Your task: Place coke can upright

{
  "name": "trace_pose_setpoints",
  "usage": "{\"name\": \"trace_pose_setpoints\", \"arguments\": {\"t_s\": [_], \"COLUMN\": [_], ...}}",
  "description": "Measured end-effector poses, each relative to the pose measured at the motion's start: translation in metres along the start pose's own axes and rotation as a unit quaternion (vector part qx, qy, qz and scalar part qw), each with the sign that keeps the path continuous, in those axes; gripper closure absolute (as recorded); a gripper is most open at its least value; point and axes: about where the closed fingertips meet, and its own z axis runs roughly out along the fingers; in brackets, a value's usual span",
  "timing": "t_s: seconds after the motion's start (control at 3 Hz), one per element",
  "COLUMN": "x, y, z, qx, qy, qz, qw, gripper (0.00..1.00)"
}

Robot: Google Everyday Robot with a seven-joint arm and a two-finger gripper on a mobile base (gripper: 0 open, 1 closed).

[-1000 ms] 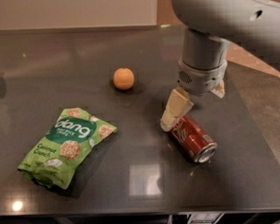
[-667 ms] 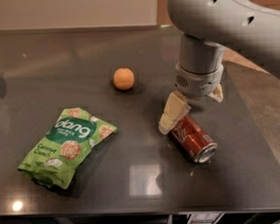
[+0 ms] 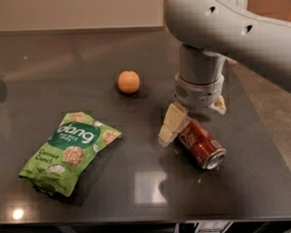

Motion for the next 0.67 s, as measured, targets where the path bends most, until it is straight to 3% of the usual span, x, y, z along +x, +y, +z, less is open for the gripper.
{"name": "trace_pose_setpoints", "arguments": {"t_s": [0.33, 0.67], "x": [0.0021, 0.0029], "y": [0.0081, 0.0136], "z": [0.0016, 0.0008], "qx": [-0.003, 0.001], "qy": [0.010, 0.018], "qz": [0.001, 0.002], "qw": [0.9999, 0.9998], "gripper": [0.17, 0.41]}}
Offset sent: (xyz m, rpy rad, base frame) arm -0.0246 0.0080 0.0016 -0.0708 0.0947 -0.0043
